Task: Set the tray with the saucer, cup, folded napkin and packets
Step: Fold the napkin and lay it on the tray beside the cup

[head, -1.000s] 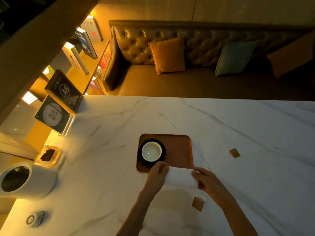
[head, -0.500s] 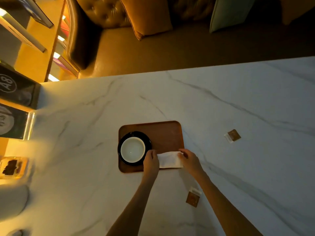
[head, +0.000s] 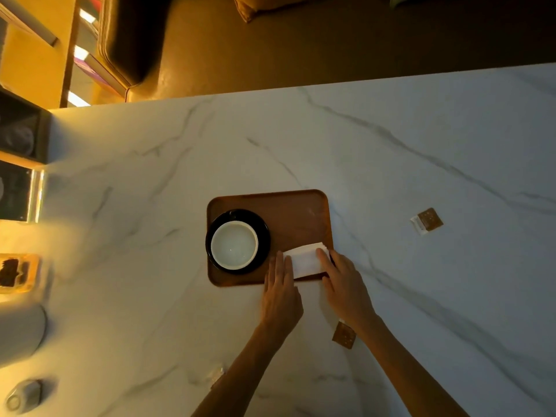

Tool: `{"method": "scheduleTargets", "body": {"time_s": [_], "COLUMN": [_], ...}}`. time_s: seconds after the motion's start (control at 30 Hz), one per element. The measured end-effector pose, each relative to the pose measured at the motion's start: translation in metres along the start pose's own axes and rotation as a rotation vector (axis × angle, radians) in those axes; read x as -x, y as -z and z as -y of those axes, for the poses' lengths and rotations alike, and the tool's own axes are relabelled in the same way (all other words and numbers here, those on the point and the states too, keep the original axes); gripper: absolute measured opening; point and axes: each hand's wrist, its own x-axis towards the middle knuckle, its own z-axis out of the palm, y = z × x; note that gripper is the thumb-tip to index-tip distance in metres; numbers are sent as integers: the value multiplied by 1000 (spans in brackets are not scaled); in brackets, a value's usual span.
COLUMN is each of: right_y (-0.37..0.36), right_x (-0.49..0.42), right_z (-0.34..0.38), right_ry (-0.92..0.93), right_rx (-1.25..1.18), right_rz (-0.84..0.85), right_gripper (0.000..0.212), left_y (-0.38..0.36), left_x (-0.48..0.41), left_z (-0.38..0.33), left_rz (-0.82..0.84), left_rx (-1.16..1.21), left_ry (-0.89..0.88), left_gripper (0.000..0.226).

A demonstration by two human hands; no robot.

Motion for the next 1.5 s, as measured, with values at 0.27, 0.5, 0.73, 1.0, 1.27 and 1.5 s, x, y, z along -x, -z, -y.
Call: {"method": "scheduleTargets", "body": {"time_s": [0.27,0.5,0.73,1.0,1.27,1.5], "right_y": [2,-9,-14,-22,-15,6], "right_x": [-4,-9,-10,-6,-1,39], "right_z": [6,-1,-7,-8,1,10], "right_ry": [3,105,87,64,19,2], "right_rx": [86,230,291,336,330,238], "right_rz": [-60,119,102,90,114,46], "right_gripper": [53,67,68,73,71,65], "left_y": [0,-9,-18,-24,-15,13], "left_x": [-13,-4,-8,-9,-6,46], "left_z": [6,8,24,32,23,33], "left_rz": [-8,62,24,47,100,30], "left_rx": [-89,-201,-279,-326,-299,-62], "left_ry": [-91,-103,-139,-185,-146,-79], "left_gripper": [79,77,79,98,99,75]}}
